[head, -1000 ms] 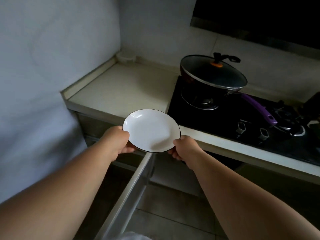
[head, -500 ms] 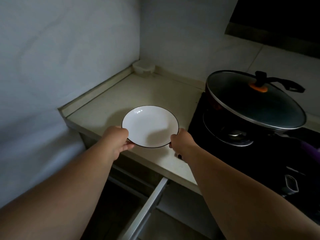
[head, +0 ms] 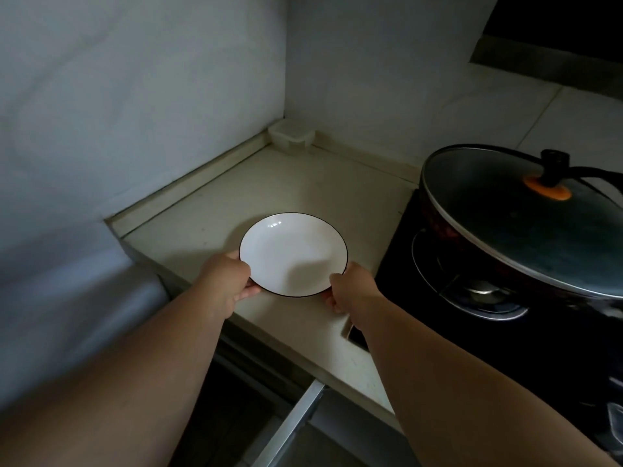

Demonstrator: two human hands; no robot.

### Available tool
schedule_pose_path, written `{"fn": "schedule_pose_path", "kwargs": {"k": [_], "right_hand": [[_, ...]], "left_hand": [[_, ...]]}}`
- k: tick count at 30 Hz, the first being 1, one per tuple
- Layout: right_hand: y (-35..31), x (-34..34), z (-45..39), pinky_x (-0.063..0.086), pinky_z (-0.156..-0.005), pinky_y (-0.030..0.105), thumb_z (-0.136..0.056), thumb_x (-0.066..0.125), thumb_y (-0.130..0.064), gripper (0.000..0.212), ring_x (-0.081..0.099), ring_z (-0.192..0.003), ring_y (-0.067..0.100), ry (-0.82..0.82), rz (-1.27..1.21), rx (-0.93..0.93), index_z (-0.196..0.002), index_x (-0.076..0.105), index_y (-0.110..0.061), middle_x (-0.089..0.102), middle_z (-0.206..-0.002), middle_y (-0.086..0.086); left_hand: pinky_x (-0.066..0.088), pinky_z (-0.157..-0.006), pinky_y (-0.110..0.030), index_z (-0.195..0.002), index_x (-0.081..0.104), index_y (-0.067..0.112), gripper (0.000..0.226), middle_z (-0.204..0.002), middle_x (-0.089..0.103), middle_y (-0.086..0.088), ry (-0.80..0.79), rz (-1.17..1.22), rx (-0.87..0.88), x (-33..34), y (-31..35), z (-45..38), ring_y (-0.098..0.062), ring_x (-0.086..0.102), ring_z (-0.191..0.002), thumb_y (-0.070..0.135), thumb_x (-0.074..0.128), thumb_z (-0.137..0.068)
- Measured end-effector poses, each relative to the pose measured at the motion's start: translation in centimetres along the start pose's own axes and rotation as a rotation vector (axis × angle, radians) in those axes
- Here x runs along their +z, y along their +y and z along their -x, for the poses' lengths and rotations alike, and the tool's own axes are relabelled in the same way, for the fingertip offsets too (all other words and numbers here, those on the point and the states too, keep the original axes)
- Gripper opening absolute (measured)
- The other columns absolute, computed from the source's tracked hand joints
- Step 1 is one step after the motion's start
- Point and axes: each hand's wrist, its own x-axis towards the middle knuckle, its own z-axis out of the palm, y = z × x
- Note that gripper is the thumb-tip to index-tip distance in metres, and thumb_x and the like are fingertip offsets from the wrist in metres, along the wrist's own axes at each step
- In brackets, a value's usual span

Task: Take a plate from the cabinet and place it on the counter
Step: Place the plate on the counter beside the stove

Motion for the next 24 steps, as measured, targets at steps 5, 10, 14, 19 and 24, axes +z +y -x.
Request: {"fn": "schedule_pose_path", "kwargs": {"k": [5,10,14,19,24], "right_hand": [[-0.4,0.6,0.0,0.045,-0.044,0.027,-0.087,0.037,-0.003,0.028,0.053,-0.043,0.017,-0.027,0.005,-0.016,-0.067,0.052,-0.016,0.065,-0.064,0.012],[-0.4,0.4,1.6,0.049,-0.052,0.033,-0.093,0.036,-0.009,0.034,0.055,-0.048,0.021,-0.005,-0.058,0.022,-0.123,0.049,-0.004,0.059,-0.061,0.01],[1.1,-0.3,5.1,0.047,-0.05,0.025,-0.095,0.038,-0.015,0.046,0.053,-0.049,0.015,0.027,-0.127,0.035,-0.141,0.034,-0.014,0.062,-0.066,0.005],[3.7,0.1,12.4,0.042,-0.044,0.022,-0.094,0.045,-0.016,0.027,0.053,-0.05,0.011,0.082,-0.098,-0.033,-0.116,0.057,-0.006,0.058,-0.066,0.0],[8.8,2.4,21.1,0.042,-0.043,0.02,-0.095,0.046,-0.022,0.016,0.055,-0.054,0.012,0.133,-0.128,0.058,-0.086,0.059,-0.018,0.064,-0.075,0.006]], "left_hand": [[0.05,-0.072,-0.033,-0.119,0.059,0.007,0.038,-0.107,0.064,-0.013,0.023,0.006,-0.002,-0.5,0.2,-0.3,-0.027,0.062,-0.093,-0.006,0.04,-0.088],[0.051,-0.075,-0.034,-0.136,0.043,0.005,0.047,-0.11,0.057,-0.014,0.052,0.026,-0.005,-1.9,-0.2,0.9,-0.027,0.061,-0.087,-0.001,0.043,-0.089],[0.05,-0.064,-0.031,-0.127,0.052,0.005,0.037,-0.104,0.057,-0.013,0.051,-0.036,-0.004,-4.3,-0.8,3.6,-0.019,0.057,-0.071,0.001,0.045,-0.091],[0.049,-0.06,-0.025,-0.124,0.056,0.011,0.034,-0.098,0.061,-0.007,-0.062,-0.327,0.032,-7.7,-3.3,9.8,-0.016,0.057,-0.074,0.005,0.046,-0.092],[0.052,-0.088,-0.038,-0.127,0.053,0.016,0.035,-0.115,0.06,-0.014,-0.28,-0.754,0.026,-11.7,-8.4,17.1,-0.028,0.059,-0.105,0.016,0.045,-0.093]]}}
